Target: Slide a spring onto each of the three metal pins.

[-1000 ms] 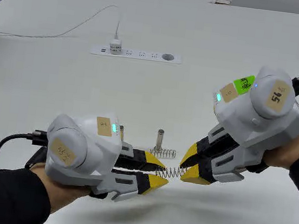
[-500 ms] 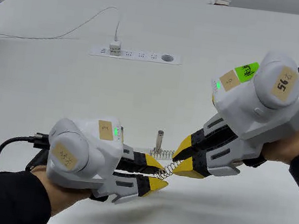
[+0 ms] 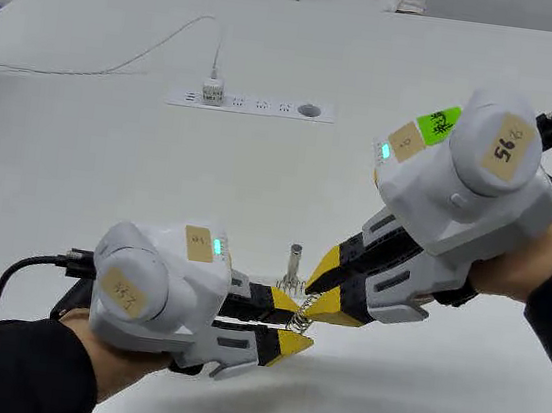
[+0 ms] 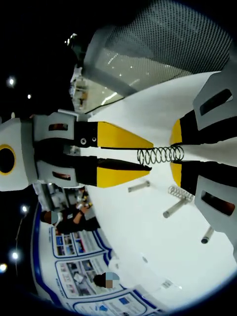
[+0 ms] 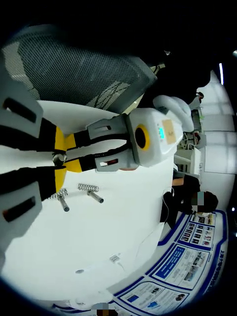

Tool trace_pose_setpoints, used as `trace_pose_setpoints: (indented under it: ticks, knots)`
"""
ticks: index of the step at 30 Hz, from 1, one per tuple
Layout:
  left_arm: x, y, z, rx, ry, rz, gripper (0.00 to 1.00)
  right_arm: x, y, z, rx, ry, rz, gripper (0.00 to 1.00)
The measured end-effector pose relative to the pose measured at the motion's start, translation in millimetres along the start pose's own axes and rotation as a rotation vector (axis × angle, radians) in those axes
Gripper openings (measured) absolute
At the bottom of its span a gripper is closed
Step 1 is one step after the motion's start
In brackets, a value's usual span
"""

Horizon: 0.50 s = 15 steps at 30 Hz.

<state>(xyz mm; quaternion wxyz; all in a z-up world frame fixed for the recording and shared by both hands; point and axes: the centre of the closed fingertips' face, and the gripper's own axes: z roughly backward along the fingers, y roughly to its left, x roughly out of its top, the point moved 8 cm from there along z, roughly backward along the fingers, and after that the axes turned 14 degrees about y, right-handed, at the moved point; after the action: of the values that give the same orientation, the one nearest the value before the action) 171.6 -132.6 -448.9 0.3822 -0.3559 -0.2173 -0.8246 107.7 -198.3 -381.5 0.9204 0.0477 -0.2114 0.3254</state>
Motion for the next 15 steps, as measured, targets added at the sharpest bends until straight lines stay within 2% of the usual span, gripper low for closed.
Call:
trace_pose_setpoints:
  ticks: [6,15]
  knots:
    - [0.4,-1.7,-0.3,-0.002,-0.003,-0.013,0.11,-1.4,-0.9,-1.6,0.031,-0.001,-0.044,0.17]
    - [3.1,-3.9,-0.9,-0.008,-0.014,-0.014,0.11,-5.7,2.1,-9.0,0.048,0.036,-0.042,0.16]
